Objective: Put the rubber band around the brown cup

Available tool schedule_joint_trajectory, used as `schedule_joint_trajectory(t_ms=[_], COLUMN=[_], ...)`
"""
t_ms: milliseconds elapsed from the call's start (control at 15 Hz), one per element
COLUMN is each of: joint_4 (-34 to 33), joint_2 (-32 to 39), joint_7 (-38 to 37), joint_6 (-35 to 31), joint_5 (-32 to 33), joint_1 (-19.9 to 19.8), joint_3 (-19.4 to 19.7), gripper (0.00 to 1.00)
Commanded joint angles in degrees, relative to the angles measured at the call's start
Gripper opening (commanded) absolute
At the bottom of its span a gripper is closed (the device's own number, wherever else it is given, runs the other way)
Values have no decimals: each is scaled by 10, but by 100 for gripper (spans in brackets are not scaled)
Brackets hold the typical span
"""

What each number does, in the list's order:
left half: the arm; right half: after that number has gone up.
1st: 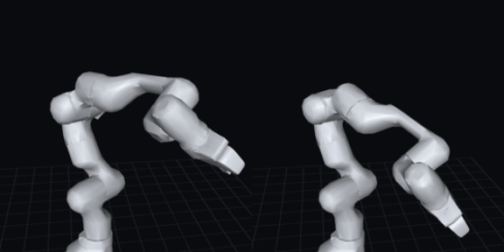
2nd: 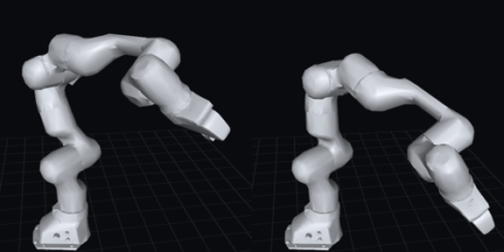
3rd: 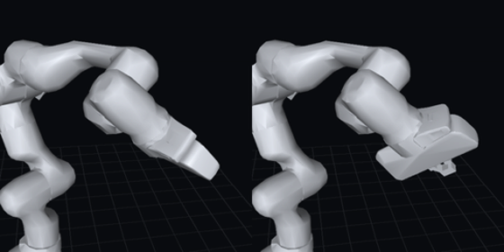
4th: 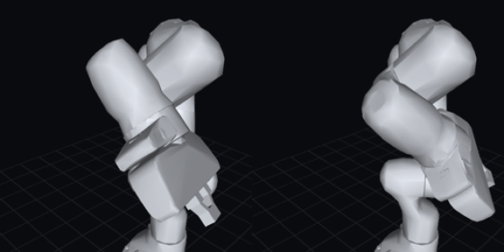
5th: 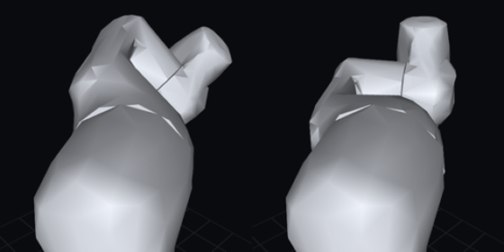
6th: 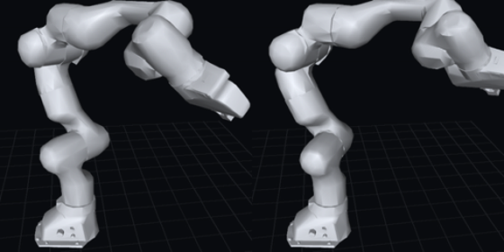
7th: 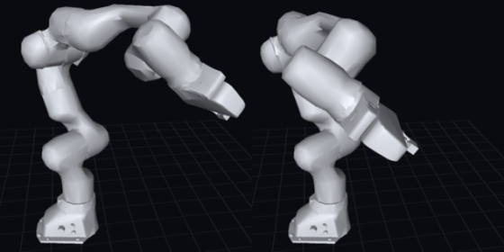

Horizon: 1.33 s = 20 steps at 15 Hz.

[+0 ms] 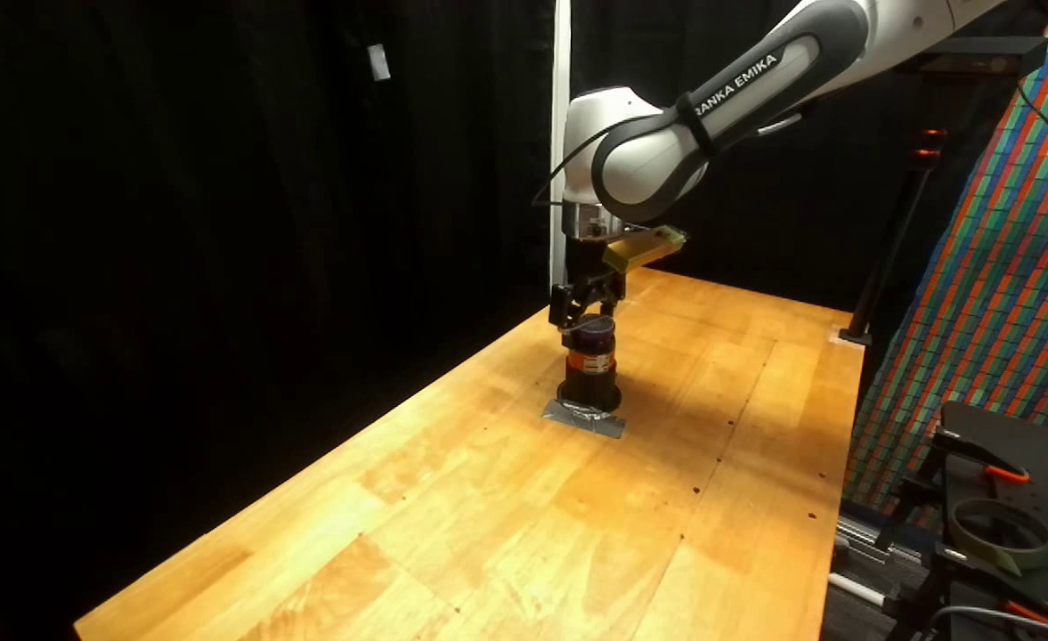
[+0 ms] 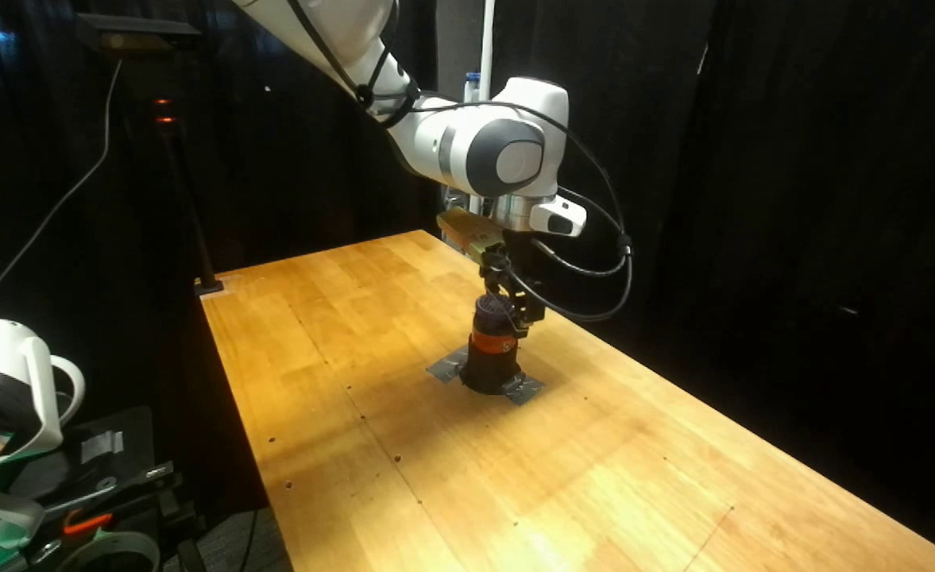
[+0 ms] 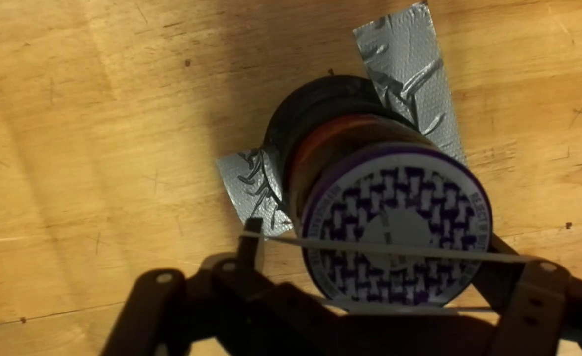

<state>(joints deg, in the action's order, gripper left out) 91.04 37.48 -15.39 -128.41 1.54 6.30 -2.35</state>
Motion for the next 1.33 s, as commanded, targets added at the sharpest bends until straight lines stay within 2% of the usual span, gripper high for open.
schedule_joint_trajectory(t_ms=[0,267,733,1267], joint_4=[3,1,33,136], joint_2=[2,3,-20,-97], joint_7=[9,7,9,33], joint_6=[-40,-57,-25,-9], joint_5=[10,12,28,25], joint_1=[13,18,19,19], joint_3=[12,15,25,13], gripper=[100,100,100,100])
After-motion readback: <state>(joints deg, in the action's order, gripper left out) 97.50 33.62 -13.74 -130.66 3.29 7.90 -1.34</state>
